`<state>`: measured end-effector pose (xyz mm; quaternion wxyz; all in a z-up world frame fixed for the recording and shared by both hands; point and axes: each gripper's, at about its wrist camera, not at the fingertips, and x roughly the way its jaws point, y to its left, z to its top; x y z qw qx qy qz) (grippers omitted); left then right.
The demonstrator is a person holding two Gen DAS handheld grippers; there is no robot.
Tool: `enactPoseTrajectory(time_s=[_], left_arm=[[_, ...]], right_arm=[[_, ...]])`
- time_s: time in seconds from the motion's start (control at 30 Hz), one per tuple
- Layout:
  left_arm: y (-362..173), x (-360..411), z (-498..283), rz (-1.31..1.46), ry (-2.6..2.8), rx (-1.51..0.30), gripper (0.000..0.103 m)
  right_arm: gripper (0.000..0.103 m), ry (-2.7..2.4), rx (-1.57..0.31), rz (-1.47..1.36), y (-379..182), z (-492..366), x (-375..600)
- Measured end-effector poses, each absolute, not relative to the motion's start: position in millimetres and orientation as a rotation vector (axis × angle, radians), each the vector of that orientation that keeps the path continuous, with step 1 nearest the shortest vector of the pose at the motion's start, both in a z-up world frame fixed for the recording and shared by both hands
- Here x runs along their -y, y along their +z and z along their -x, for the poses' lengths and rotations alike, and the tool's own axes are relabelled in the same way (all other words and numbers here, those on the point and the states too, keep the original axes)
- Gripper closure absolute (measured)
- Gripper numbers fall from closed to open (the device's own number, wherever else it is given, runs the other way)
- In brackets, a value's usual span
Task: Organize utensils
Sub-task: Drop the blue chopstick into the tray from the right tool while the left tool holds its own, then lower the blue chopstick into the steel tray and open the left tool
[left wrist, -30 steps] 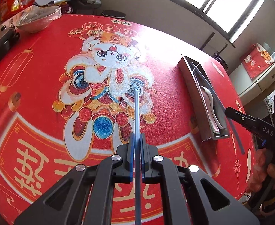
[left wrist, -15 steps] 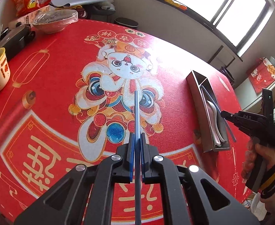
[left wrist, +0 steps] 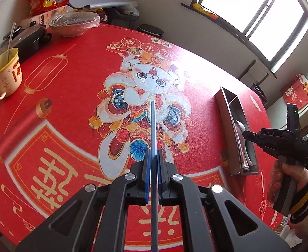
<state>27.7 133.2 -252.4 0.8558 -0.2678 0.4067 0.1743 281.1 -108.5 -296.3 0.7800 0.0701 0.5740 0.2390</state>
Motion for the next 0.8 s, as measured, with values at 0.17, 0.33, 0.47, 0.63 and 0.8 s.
enactPoseTrajectory(time_s=[0.17, 0.33, 0.47, 0.63, 0.8], left_arm=[[-250, -126, -42, 0.552, 0.336, -0.856, 0.097], [-243, -115, -63, 0.532, 0.295, -0.852, 0.097], [-238, -103, -82, 0.521, 0.258, -0.848, 0.097], [-234, -85, -109, 0.527, 0.207, -0.844, 0.097], [-234, -59, -138, 0.499, 0.162, -0.856, 0.097]], right_arm=[[0.084, 0.518, -1.181, -0.080, -286, -268, 122], [0.044, 0.513, -1.098, -0.052, -273, -260, 141], [0.034, 0.519, -1.088, -0.052, -267, -259, 154], [0.017, 0.542, -1.078, -0.045, -261, -259, 166], [0.016, 0.546, -1.049, -0.017, -260, -260, 177]])
